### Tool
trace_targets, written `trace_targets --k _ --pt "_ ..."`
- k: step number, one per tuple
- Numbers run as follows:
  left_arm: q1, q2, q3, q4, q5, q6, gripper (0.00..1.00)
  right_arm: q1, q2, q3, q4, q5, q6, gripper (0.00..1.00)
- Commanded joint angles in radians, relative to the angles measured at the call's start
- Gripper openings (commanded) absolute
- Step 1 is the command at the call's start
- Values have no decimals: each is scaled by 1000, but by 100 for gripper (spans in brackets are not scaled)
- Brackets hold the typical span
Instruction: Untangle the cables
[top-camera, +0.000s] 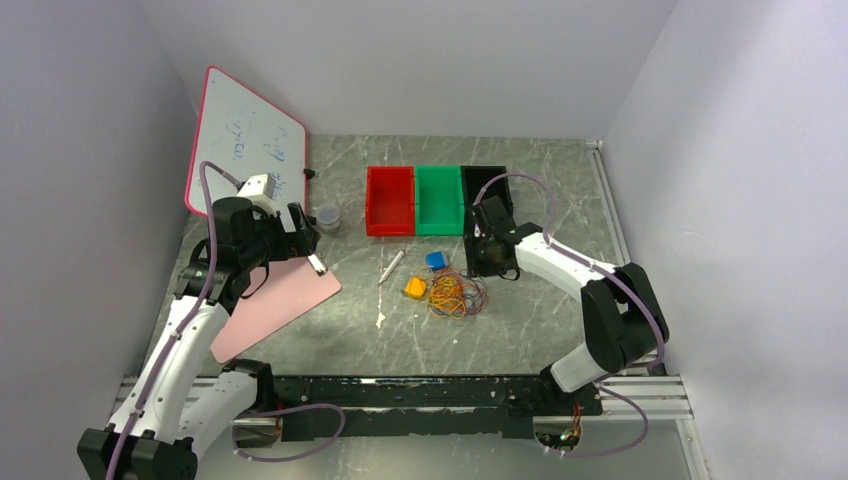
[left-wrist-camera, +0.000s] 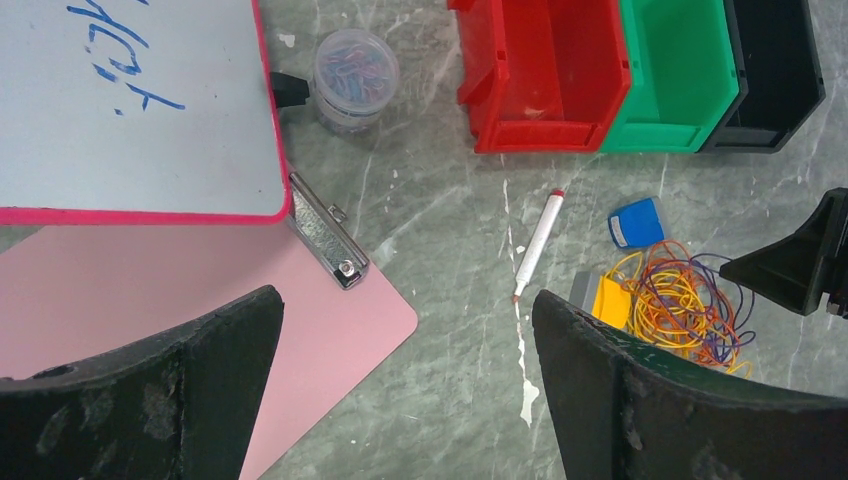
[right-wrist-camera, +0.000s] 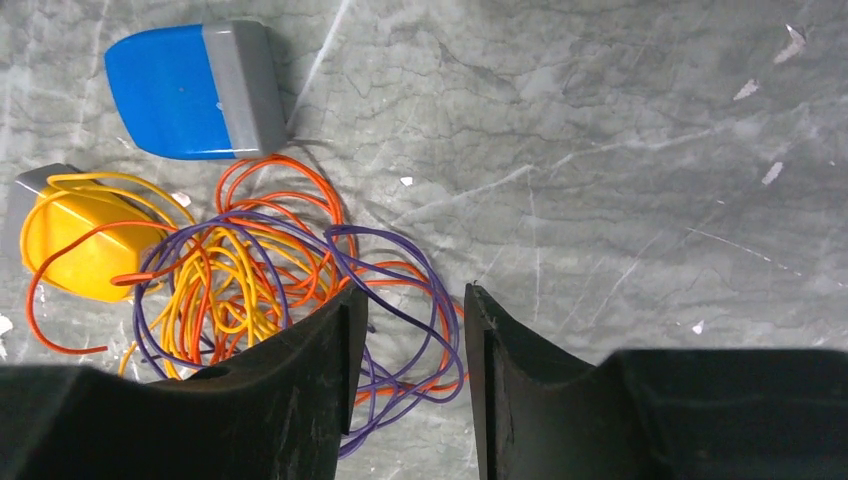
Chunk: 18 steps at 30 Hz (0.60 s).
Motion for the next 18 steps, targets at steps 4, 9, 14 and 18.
trace_targets --k 4,9,14,18 --pt "-7 4 10 10 24 -14 99 -10 27 -9 48 -52 -25 37" --pt "-7 22 4 38 80 -29 99 -11 43 -13 52 -72 -35 26" --pt "-7 40 6 62 122 -29 99 -13 20 -22 49 -89 -32 7" --pt "-11 61 1 97 172 -90 99 -13 -33 -24 28 -89 -12 0"
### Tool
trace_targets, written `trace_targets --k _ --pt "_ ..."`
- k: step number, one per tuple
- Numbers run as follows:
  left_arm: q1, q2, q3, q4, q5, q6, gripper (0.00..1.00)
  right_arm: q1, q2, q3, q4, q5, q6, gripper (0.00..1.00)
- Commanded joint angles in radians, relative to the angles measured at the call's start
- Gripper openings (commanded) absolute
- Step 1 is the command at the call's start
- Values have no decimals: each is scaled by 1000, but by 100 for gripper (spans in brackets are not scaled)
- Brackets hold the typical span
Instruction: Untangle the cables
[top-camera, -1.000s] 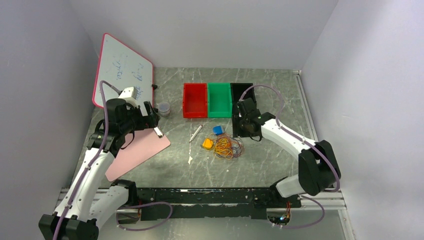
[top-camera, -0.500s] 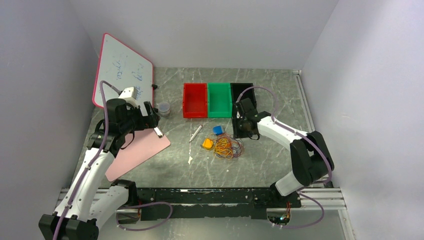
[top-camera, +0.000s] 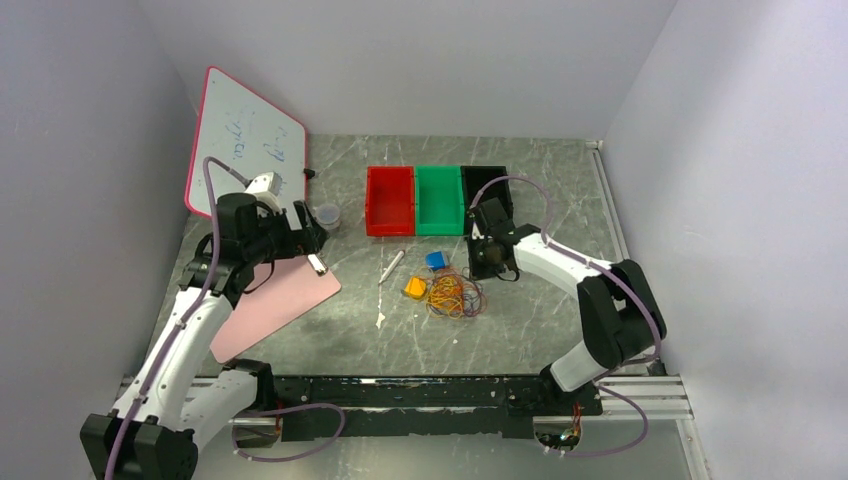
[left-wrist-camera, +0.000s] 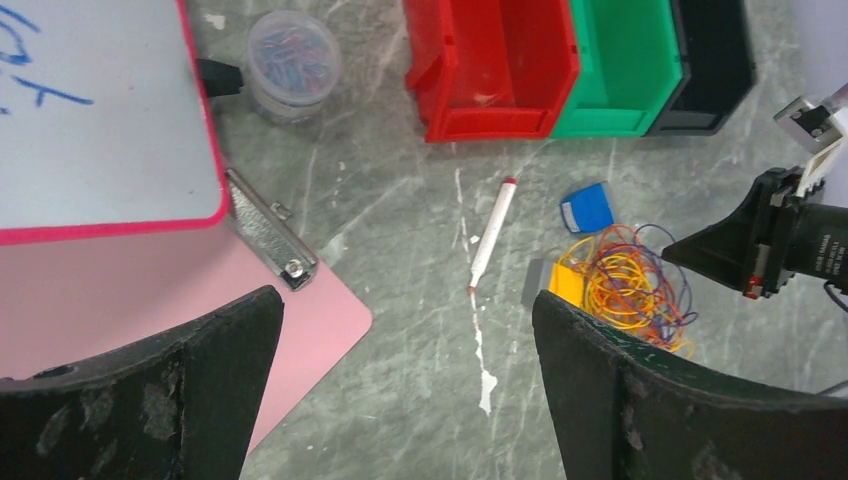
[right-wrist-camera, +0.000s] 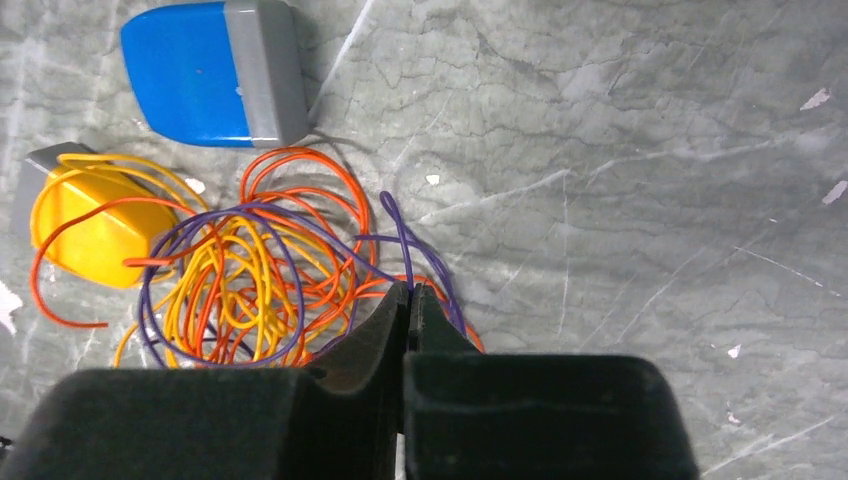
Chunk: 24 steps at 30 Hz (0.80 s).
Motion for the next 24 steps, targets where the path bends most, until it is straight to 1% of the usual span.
trace_targets --k 1,6,10,12,15,20,24 --pt "-17 24 -3 82 95 -63 99 -10 -82 -11 -13 -26 17 0" --pt "-90 70 -20 147 89 -132 99 -10 -181 -10 -36 -58 57 0" --pt "-192 119 -29 215 42 -187 99 -10 -258 -8 -41 -80 90 0" --pt "-263 155 -28 253 12 -215 99 -10 -296 -19 -23 -109 116 0" --pt "-368 227 -6 306 -39 -247 99 -10 -348 -42 1 -140 157 0" --pt "-528 367 22 418 -124 -296 99 -10 -457 -78 25 -107 226 0" --pt "-632 502 70 493 -152 -325 99 -10 -534 -92 20 -67 268 0"
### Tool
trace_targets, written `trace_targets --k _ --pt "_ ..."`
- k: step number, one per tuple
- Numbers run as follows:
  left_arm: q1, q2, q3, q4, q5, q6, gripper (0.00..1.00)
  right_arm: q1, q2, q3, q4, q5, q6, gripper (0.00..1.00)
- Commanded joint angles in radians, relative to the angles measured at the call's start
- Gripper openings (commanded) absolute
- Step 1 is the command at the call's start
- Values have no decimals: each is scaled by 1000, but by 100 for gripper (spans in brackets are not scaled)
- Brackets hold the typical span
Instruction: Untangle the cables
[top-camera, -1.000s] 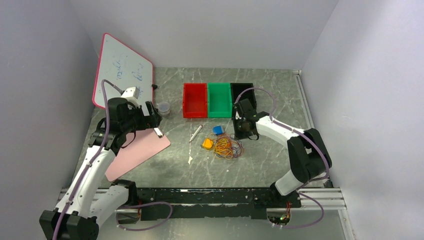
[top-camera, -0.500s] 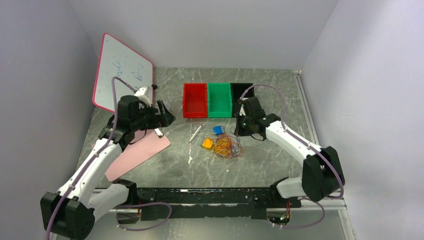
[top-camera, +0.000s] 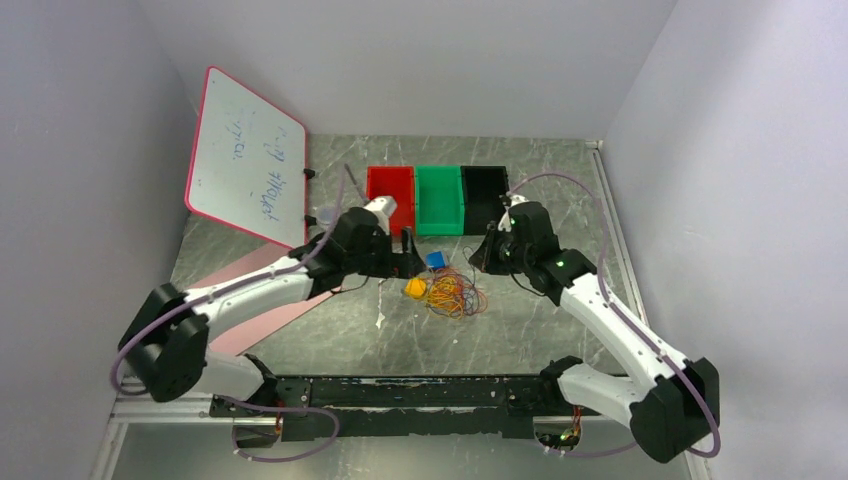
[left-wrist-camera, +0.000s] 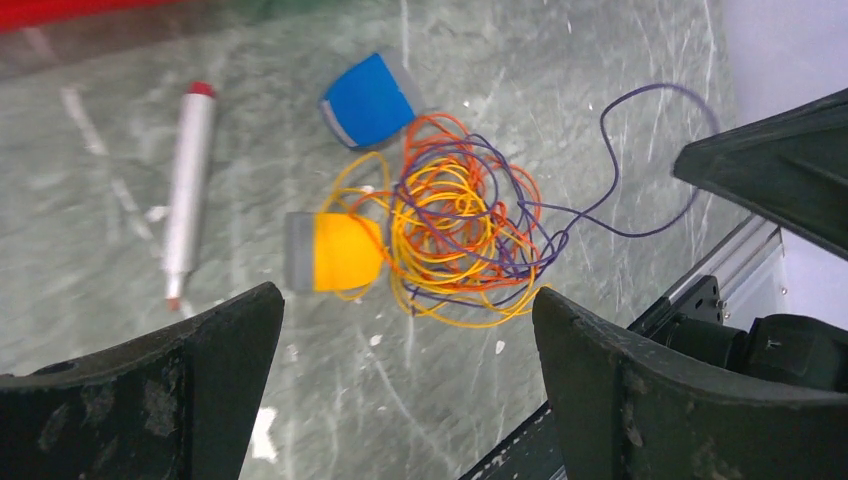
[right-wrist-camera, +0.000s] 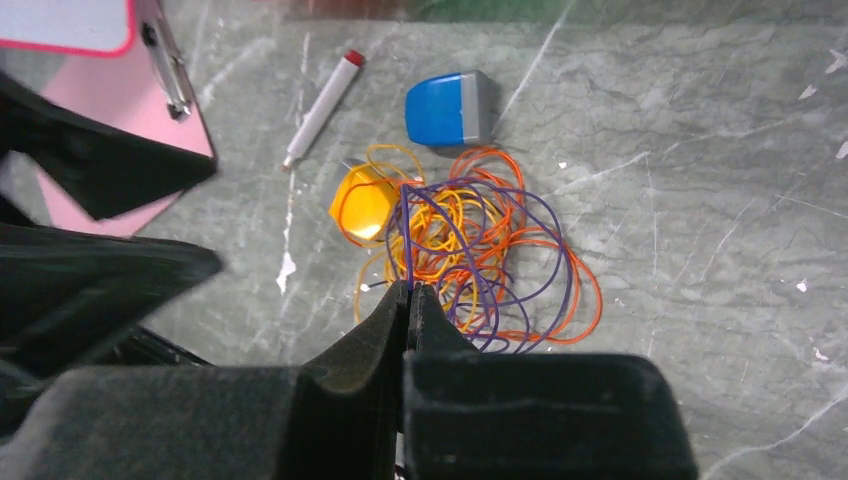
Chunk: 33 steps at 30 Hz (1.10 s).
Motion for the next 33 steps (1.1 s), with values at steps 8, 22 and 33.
trace_targets --k 8,22,33 --pt "-172 292 174 207 -96 -59 99 -5 -158 -25 28 57 137 0" --pt "-277 457 187 243 -108 -45 86 -5 -199 51 11 107 175 0" --pt "-287 509 157 243 -134 -62 81 -5 -241 218 -5 143 161 0"
